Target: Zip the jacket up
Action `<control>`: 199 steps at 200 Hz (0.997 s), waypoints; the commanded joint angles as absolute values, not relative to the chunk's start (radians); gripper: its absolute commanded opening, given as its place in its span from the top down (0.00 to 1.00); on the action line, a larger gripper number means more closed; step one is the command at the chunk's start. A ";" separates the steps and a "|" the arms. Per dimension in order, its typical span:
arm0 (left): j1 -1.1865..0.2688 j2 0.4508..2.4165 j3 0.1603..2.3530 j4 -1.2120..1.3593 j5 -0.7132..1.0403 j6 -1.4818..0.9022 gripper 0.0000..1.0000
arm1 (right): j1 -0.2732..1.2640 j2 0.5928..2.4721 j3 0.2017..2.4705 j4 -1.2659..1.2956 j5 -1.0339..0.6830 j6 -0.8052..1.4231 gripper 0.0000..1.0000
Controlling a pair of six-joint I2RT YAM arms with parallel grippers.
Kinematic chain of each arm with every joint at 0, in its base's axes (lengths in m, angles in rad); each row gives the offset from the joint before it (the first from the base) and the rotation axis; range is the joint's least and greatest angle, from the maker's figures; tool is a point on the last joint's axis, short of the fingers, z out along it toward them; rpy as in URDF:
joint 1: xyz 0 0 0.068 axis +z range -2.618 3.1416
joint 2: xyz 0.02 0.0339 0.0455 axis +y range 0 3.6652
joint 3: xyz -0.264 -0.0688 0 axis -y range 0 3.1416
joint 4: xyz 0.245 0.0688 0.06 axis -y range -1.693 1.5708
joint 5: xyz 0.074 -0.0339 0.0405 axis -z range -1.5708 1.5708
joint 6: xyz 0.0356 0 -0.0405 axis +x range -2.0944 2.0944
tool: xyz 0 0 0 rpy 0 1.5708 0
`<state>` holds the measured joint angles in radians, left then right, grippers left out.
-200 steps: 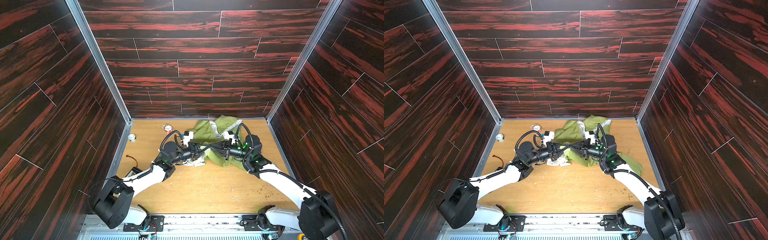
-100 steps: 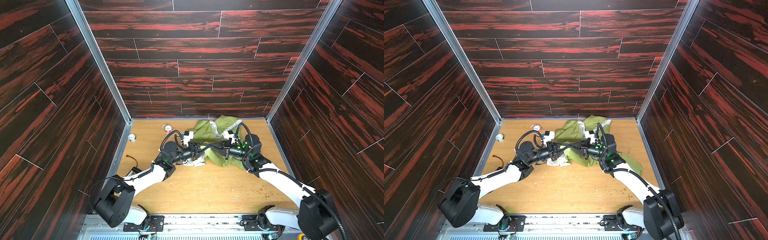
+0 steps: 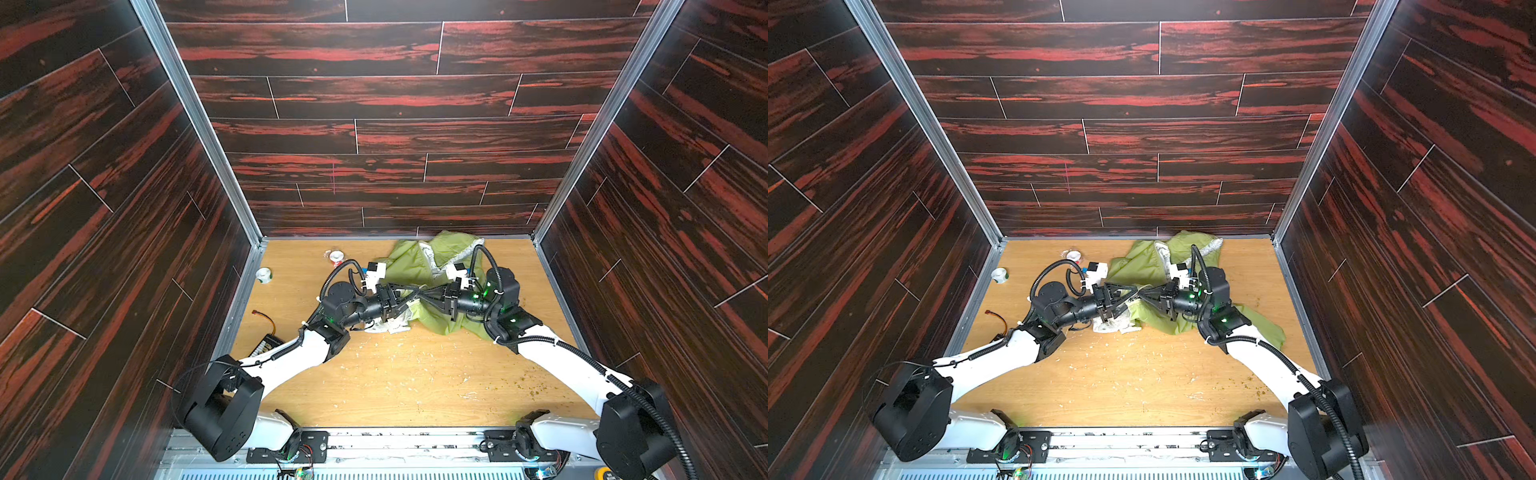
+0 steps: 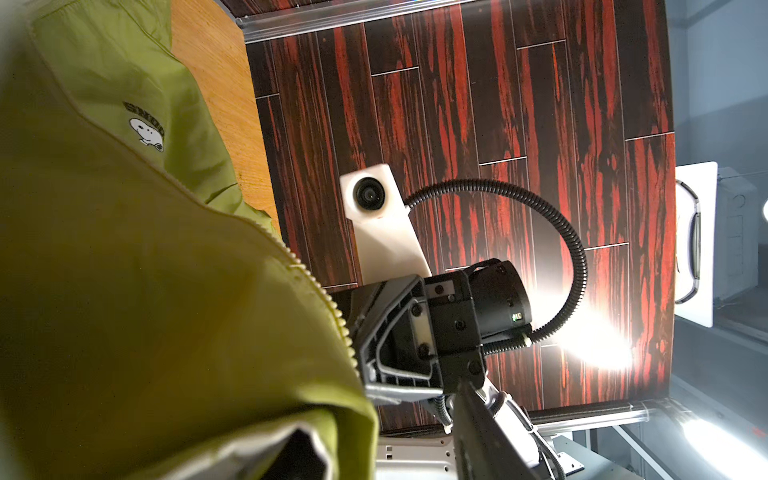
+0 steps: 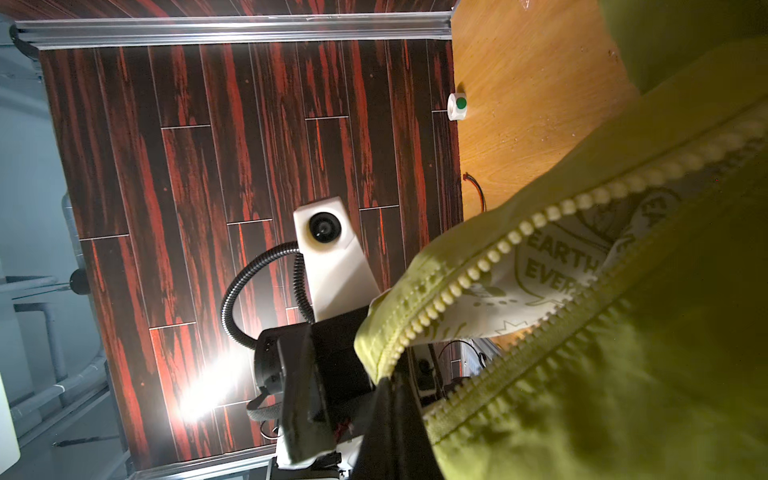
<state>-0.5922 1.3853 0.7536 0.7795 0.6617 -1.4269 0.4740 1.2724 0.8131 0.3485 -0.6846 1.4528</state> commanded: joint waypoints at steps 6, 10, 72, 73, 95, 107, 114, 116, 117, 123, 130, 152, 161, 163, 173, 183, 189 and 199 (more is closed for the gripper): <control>-0.594 1.343 0.765 0.716 0.680 -1.378 0.52 | 0.479 1.251 0.851 0.333 -0.668 1.433 1.00; -0.594 1.343 0.768 0.707 0.685 -1.373 0.52 | 0.479 1.250 0.851 0.334 -0.669 1.434 1.00; -0.594 1.339 0.784 0.639 0.712 -1.335 0.54 | 0.479 1.248 0.856 0.336 -0.656 1.440 1.00; -0.594 1.338 0.784 0.640 0.713 -1.335 0.54 | 0.479 1.248 0.856 0.335 -0.655 1.440 1.00; -0.594 1.333 0.787 0.643 0.718 -1.337 0.57 | 0.479 1.248 0.853 0.333 -0.652 1.441 1.00; -0.594 1.332 0.785 0.651 0.721 -1.343 0.58 | 0.479 1.246 0.851 0.331 -0.647 1.442 1.00; -0.595 1.330 0.784 0.655 0.724 -1.349 0.59 | 0.479 1.245 0.851 0.330 -0.643 1.442 1.00; -0.595 1.331 0.783 0.656 0.725 -1.350 0.59 | 0.479 1.245 0.851 0.330 -0.642 1.442 1.00; -0.595 1.331 0.783 0.657 0.725 -1.351 0.60 | 0.479 1.244 0.851 0.329 -0.642 1.442 1.00; -0.594 1.330 0.781 0.660 0.725 -1.353 0.60 | 0.479 1.245 0.852 0.327 -0.639 1.441 1.00; -0.594 1.327 0.778 0.663 0.726 -1.358 0.60 | 0.479 1.246 0.853 0.325 -0.637 1.442 1.00; -0.595 1.319 0.771 0.671 0.724 -1.362 0.63 | 0.478 1.247 0.853 0.323 -0.633 1.442 1.00; -0.594 1.316 0.769 0.672 0.724 -1.363 0.65 | 0.477 1.247 0.853 0.320 -0.631 1.442 1.00; -0.595 1.316 0.769 0.671 0.724 -1.364 0.65 | 0.476 1.247 0.853 0.319 -0.629 1.442 1.00; -0.594 1.315 0.766 0.672 0.725 -1.367 0.68 | 0.476 1.245 0.853 0.318 -0.629 1.442 1.00; -0.595 1.315 0.762 0.672 0.724 -1.371 0.71 | 0.473 1.245 0.853 0.318 -0.628 1.442 1.00; -0.594 1.315 0.760 0.671 0.724 -1.372 0.72 | 0.474 1.244 0.853 0.319 -0.627 1.442 1.00; -0.594 1.315 0.759 0.671 0.724 -1.373 0.72 | 0.474 1.244 0.853 0.319 -0.629 1.442 1.00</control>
<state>-0.5922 1.3453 0.7555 0.6453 0.7086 -1.3674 0.4740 1.2724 0.8272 0.3286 -0.6384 1.4460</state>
